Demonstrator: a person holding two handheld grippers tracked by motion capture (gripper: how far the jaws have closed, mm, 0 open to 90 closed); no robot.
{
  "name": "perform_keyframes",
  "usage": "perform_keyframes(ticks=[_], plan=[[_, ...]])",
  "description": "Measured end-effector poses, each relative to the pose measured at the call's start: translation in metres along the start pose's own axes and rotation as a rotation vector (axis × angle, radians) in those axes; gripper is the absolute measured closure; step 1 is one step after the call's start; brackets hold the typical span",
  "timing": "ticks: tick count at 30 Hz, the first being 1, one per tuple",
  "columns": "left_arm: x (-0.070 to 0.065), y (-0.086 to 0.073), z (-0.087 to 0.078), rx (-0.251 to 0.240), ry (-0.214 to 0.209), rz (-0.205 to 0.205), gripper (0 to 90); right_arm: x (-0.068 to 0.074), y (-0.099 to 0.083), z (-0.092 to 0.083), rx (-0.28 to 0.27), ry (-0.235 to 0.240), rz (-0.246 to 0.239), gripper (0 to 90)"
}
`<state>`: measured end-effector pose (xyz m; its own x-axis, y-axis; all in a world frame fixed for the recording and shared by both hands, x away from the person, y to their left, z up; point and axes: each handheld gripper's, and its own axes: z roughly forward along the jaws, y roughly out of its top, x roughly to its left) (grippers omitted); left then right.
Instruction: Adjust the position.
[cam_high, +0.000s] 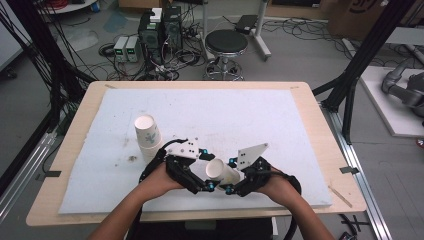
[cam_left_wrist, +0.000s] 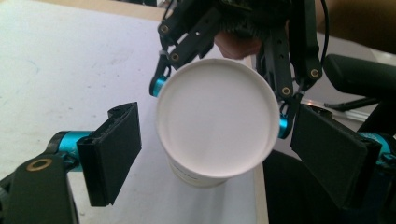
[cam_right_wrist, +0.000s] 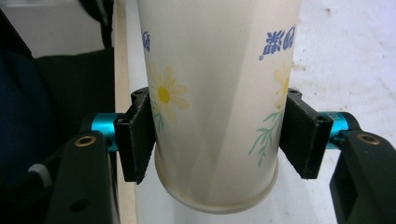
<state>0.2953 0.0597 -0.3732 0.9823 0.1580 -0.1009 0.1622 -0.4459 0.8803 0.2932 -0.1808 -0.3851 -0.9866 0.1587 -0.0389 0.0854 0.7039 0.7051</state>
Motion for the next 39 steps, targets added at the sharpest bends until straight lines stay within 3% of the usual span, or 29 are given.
perform_keyframes(ticks=[8, 15, 28, 30, 32, 35, 39], plan=[[0.003, 0.005, 0.003, 0.039, -0.019, 0.016, 18.3, 0.000, 0.011, 0.001, 0.067, 0.033, -0.037, 35.2], [0.004, 0.005, 0.008, 0.101, -0.026, 0.015, 24.6, -0.001, 0.018, 0.004, 0.179, 0.035, -0.070, 35.2], [0.004, 0.003, 0.014, 0.138, -0.051, 0.021, 36.8, 0.000, 0.017, 0.009, 0.226, 0.049, -0.089, 33.9], [0.004, 0.002, 0.011, 0.111, -0.040, 0.017, 37.0, -0.001, 0.015, 0.008, 0.199, 0.039, -0.112, 29.2], [0.005, 0.000, 0.008, 0.073, -0.016, 0.003, 37.3, -0.001, 0.012, 0.004, 0.150, 0.007, -0.057, 19.0], [0.006, -0.003, 0.002, 0.012, 0.007, -0.028, 37.4, -0.004, 0.007, -0.006, 0.031, -0.006, 0.034, 18.4], [0.006, -0.008, -0.003, -0.056, 0.011, -0.055, 37.4, -0.005, -0.001, -0.020, -0.139, -0.032, 0.086, 18.4]])
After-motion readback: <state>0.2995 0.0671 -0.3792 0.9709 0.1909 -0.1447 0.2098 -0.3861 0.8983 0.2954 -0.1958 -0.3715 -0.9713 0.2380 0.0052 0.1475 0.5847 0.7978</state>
